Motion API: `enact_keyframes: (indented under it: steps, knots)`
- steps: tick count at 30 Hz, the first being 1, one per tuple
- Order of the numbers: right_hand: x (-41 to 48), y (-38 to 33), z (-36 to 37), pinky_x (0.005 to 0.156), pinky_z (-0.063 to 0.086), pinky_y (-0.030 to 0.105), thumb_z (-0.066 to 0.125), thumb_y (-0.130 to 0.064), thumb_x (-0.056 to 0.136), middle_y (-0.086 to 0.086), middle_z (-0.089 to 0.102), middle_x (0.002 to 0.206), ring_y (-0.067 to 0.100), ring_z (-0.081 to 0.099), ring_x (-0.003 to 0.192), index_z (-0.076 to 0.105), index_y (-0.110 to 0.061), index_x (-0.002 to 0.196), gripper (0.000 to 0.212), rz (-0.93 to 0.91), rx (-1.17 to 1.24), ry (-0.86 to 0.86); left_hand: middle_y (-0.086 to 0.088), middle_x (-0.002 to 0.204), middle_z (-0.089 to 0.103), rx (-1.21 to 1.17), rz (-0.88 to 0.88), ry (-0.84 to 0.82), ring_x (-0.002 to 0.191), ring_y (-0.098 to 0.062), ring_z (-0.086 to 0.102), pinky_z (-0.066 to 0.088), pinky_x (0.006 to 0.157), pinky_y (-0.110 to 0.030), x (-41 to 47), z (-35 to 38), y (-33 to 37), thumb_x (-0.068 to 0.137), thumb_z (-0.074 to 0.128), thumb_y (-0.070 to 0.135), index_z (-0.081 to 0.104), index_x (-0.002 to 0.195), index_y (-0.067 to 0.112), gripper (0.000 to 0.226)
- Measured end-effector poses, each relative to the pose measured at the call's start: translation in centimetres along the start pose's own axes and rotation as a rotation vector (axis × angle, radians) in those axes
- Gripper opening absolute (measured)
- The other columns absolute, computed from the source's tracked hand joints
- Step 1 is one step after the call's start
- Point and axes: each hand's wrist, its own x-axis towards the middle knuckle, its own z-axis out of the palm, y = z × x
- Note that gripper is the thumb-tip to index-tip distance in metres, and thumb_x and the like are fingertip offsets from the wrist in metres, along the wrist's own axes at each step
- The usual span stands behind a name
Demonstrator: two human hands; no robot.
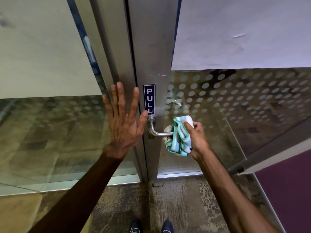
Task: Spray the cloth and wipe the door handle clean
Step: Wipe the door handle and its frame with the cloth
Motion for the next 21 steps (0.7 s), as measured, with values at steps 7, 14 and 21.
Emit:
enact_keyframes:
  steps: [7, 14, 21]
  knots:
    - [-1.2, 2.0, 1.9, 0.056, 0.052, 0.027, 0.062, -0.018, 0.103, 0.018, 0.067, 0.088, 0.020, 0.062, 0.060, 0.067, 0.001, 0.107, 0.020, -0.034, 0.093, 0.163, 0.000, 0.171, -0.032, -0.019, 0.008, -0.022, 0.161, -0.024, -0.021, -0.002, 0.129, -0.062, -0.1, -0.3, -0.3, 0.113, 0.026, 0.052, -0.007, 0.166, 0.030, 0.067]
    - [-2.4, 3.9, 4.0, 0.082, 0.062, 0.046, 0.066, -0.029, 0.102, 0.016, 0.077, 0.103, 0.026, 0.073, 0.084, 0.066, -0.008, 0.109, 0.022, -0.038, 0.162, 0.321, 0.005, 0.169, -0.036, -0.030, 0.021, -0.054, 0.159, -0.021, -0.026, -0.004, 0.128, -0.062, 0.2, -0.7, -0.5, 0.112, 0.022, 0.054, -0.013, 0.165, 0.035, 0.066]
    - [-3.6, 4.9, 6.3, 0.095, 0.059, 0.058, 0.066, -0.040, 0.099, 0.013, 0.076, 0.109, 0.033, 0.075, 0.100, 0.064, -0.011, 0.117, 0.034, -0.051, 0.161, 0.430, 0.006, 0.167, -0.040, -0.044, 0.036, -0.062, 0.158, -0.019, -0.028, 0.000, 0.127, -0.065, 0.5, -1.0, -0.4, 0.112, 0.022, 0.054, -0.017, 0.164, 0.037, 0.067]
